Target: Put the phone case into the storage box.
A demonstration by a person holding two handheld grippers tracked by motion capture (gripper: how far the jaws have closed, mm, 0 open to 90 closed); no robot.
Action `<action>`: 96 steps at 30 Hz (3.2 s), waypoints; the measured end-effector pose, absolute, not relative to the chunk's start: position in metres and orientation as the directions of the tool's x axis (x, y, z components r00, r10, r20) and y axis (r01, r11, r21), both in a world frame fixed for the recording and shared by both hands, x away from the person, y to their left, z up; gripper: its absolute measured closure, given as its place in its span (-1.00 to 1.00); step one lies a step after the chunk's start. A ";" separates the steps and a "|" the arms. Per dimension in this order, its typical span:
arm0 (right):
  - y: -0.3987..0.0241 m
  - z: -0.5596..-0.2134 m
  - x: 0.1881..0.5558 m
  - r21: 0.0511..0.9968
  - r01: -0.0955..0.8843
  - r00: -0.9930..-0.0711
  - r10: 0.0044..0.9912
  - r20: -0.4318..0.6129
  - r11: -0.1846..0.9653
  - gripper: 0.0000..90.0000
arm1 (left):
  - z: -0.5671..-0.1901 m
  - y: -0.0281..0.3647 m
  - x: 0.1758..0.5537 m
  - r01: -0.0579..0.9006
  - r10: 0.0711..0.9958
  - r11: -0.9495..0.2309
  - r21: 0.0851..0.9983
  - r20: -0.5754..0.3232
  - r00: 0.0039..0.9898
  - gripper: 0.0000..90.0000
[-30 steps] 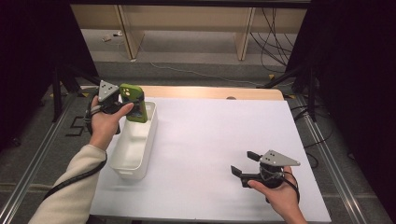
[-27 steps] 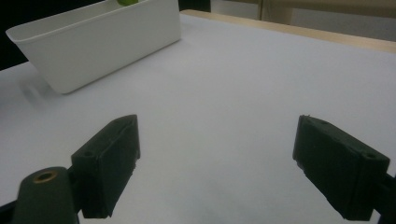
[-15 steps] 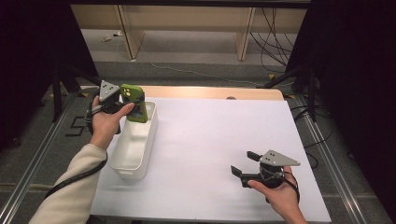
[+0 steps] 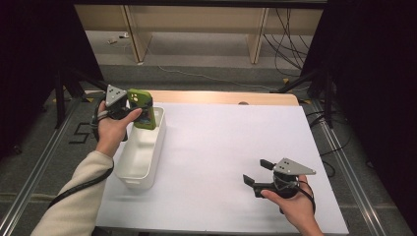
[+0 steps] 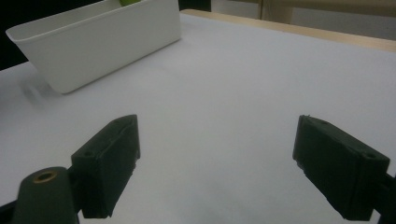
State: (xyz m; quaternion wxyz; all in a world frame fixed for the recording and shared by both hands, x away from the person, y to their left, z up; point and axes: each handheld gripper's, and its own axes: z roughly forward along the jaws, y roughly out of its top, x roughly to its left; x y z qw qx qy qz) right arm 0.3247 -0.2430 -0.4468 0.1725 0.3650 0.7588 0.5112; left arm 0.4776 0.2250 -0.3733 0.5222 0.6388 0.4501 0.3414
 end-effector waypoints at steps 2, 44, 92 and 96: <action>-0.243 -0.447 0.325 0.902 0.377 -0.674 0.730 0.111 0.211 -0.65 | -0.373 0.225 0.478 0.218 0.932 -0.049 0.975 -0.034 0.361 -0.64; -0.244 -0.446 0.325 0.902 0.375 -0.673 0.732 0.107 0.213 -0.65 | -0.385 0.221 0.489 0.246 0.929 -0.074 0.966 -0.022 0.368 -0.64; -0.244 -0.446 0.325 0.904 0.371 -0.676 0.729 0.107 0.211 -0.65 | -0.397 0.217 0.504 0.274 0.929 -0.111 0.955 0.002 0.371 -0.65; -0.244 -0.446 0.325 0.904 0.372 -0.676 0.729 0.108 0.211 -0.65 | -0.398 0.217 0.504 0.276 0.929 -0.109 0.955 -0.002 0.370 -0.65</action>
